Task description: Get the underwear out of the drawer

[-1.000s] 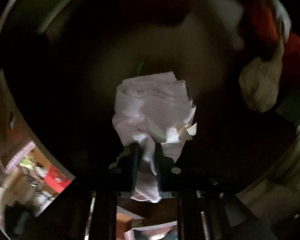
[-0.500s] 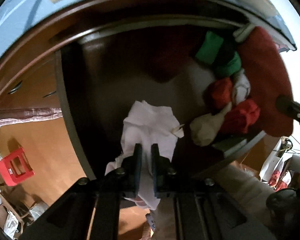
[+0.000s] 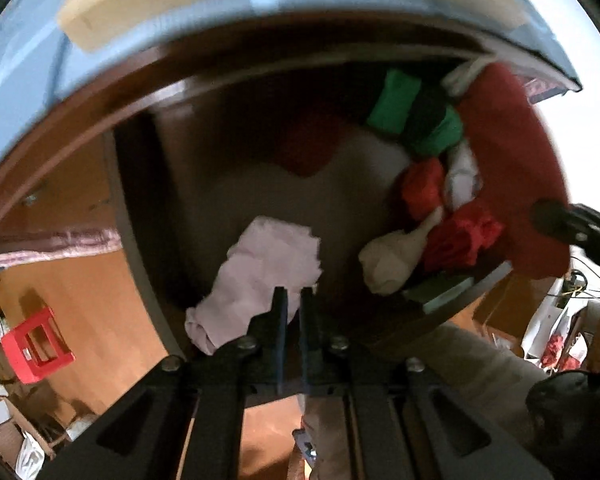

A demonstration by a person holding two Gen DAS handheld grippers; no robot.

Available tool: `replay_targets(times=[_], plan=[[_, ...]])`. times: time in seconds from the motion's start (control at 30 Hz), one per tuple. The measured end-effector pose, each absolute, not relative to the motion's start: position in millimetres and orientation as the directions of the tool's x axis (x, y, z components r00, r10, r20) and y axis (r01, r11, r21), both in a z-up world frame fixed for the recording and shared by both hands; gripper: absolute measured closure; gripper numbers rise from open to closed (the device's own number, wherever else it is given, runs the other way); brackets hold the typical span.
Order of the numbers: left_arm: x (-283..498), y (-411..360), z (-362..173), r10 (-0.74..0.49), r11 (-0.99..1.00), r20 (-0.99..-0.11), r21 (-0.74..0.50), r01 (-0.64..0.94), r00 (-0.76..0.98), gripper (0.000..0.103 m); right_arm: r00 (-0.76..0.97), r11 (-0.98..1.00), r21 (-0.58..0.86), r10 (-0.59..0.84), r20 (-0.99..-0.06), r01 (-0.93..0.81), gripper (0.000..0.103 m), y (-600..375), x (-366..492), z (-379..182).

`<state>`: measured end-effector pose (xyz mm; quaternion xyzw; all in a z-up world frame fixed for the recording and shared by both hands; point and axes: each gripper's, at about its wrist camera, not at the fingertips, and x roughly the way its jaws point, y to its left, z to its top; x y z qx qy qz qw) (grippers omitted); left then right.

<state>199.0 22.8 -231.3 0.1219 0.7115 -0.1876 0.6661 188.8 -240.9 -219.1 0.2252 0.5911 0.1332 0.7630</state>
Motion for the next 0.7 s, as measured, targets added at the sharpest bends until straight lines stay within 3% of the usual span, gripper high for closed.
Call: replay_targets(times=[0.1,0.17,0.23,0.3,0.37,0.6,0.7], plan=[[203,22,-246,-0.019,0.880,-0.997,-0.052,0.473,-0.075,0.087,0.262,0.863,0.501,0.468,-0.844,0.071,0.074,-243,186,-221],[203,15,-259,0.007,0.841,-0.994,-0.054,0.538,-0.110,0.060,0.258,0.860,0.503,0.469,-0.845,0.083,0.074,-246,184,-224],[201,7,-269,0.041,0.792,-0.991,-0.044,0.609,-0.124,0.048,0.255,0.858,0.505,0.469,-0.846,0.099,0.074,-248,183,-227],[199,0,-279,0.067,0.742,-0.989,-0.039,0.669,-0.132,0.045,0.256,0.857,0.503,0.464,-0.848,0.112,0.074,-250,182,-228],[199,-4,-290,0.078,0.714,-0.979,-0.078,0.696,-0.189,0.031,0.260,0.857,0.500,0.459,-0.850,0.125,0.074,-252,181,-229],[203,-8,-335,0.283,0.675,-0.940,0.054,0.736,-0.191,0.025,0.258,0.854,0.492,0.444,-0.858,0.167,0.074,-254,182,-233],[202,-10,-339,0.311,0.673,-0.935,0.089,0.734,-0.172,0.025,0.258,0.853,0.492,0.443,-0.859,0.172,0.074,-253,184,-234]])
